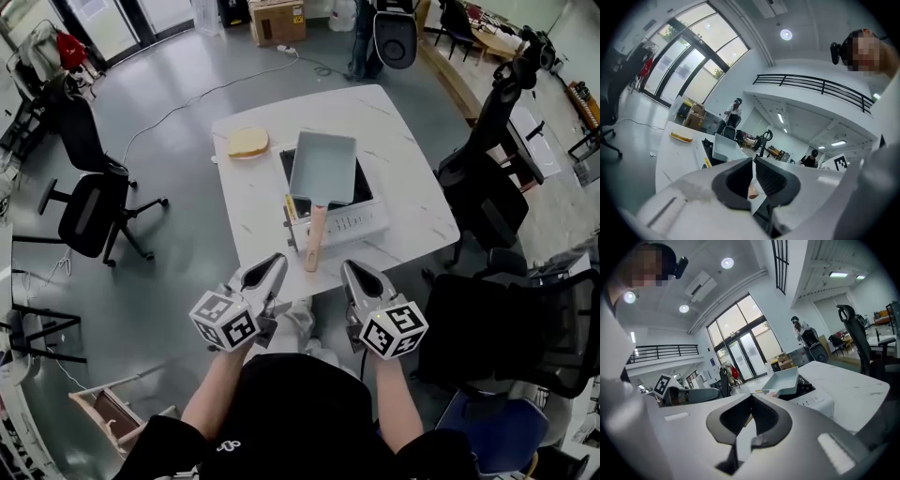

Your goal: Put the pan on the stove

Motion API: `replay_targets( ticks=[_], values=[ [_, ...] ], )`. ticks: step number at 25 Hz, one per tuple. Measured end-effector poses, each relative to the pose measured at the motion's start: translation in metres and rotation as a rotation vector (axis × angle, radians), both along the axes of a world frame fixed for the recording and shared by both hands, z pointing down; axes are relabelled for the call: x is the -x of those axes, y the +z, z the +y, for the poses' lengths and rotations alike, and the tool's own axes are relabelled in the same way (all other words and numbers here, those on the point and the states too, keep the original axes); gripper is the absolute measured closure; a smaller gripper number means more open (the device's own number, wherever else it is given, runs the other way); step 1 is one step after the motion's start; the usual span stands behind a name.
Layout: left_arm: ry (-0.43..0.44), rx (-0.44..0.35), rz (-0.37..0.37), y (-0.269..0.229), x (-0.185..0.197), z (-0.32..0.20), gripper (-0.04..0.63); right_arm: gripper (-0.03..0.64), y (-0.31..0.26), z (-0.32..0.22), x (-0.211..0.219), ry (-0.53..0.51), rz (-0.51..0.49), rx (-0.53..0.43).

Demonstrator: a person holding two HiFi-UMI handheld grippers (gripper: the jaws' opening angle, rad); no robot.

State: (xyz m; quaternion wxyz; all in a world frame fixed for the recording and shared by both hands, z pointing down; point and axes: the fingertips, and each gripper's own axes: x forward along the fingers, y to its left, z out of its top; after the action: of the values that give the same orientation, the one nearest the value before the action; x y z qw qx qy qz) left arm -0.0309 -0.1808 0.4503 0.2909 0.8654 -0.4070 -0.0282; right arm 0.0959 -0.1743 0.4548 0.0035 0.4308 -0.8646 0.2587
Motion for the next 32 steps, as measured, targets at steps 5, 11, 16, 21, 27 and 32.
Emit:
replay_targets(
  ticks=[5, 11, 16, 21, 27, 32],
  values=[
    [-0.010, -0.051, -0.084, -0.008, -0.008, 0.034, 0.594, 0.627, -0.009, 0.031, 0.008, 0.012, 0.040, -0.040],
    [-0.071, -0.098, -0.215, -0.006, -0.015, 0.066, 0.594, 0.627, -0.005, 0.067, 0.013, 0.050, 0.077, -0.065],
    [-0.083, -0.138, -0.259, -0.011, -0.023, 0.079, 0.594, 0.627, -0.014, 0.082, 0.010, 0.089, 0.140, -0.120],
    [-0.086, -0.178, -0.293, -0.022, -0.022, 0.079, 0.594, 0.623, -0.028, 0.077, 0.007, 0.136, 0.168, -0.172],
    [-0.082, -0.175, -0.294, -0.022, -0.015, 0.074, 0.594, 0.621, -0.030, 0.074, 0.015, 0.141, 0.180, -0.187],
    [-0.067, -0.183, -0.285, -0.023, -0.015, 0.069, 0.594, 0.621, -0.032, 0.072, 0.013, 0.150, 0.195, -0.195]
  ],
)
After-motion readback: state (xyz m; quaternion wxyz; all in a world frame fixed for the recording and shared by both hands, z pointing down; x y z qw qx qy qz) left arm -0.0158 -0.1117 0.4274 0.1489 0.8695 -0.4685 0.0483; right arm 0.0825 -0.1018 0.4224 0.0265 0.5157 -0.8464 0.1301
